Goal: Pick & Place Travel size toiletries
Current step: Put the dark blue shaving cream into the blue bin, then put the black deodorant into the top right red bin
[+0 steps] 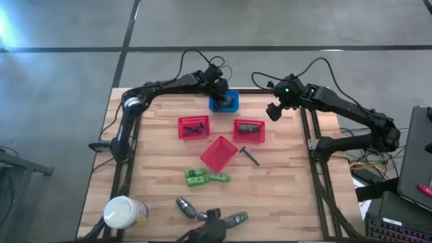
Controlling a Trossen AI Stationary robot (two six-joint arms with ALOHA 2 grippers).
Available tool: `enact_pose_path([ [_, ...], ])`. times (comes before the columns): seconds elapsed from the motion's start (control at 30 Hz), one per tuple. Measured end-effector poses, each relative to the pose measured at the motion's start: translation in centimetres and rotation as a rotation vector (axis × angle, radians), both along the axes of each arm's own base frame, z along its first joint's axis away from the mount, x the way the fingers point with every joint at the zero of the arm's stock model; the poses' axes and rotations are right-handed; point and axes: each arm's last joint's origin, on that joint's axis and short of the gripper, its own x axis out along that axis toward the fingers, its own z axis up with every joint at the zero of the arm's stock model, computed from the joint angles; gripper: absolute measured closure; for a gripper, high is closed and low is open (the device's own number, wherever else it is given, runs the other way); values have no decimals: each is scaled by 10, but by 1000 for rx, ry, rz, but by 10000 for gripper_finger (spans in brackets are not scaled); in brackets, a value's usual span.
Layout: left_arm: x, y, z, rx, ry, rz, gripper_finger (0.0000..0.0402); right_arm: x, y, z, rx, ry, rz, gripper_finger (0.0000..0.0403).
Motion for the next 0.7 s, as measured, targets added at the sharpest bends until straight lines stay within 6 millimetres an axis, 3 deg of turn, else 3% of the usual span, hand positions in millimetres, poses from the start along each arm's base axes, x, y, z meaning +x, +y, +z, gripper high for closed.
enact_pose_path([
  [0.2, -16, -17, 39, -13, 10, 1, 185, -2, 3, -2, 7, 1, 38, 50],
  [0.37, -42, -57, 79, -86, 103, -44, 184, 3, 2, -1, 43, -3, 134, 63],
  [0.53, -53, -114, 82, -213, 322, -118, 188, 10, -2, -3, 29, 41, 190, 74],
  [0.7, -60, -181, 72, -205, 505, -179, 188, 16, 0, -6, 92, 9, 277, 82],
])
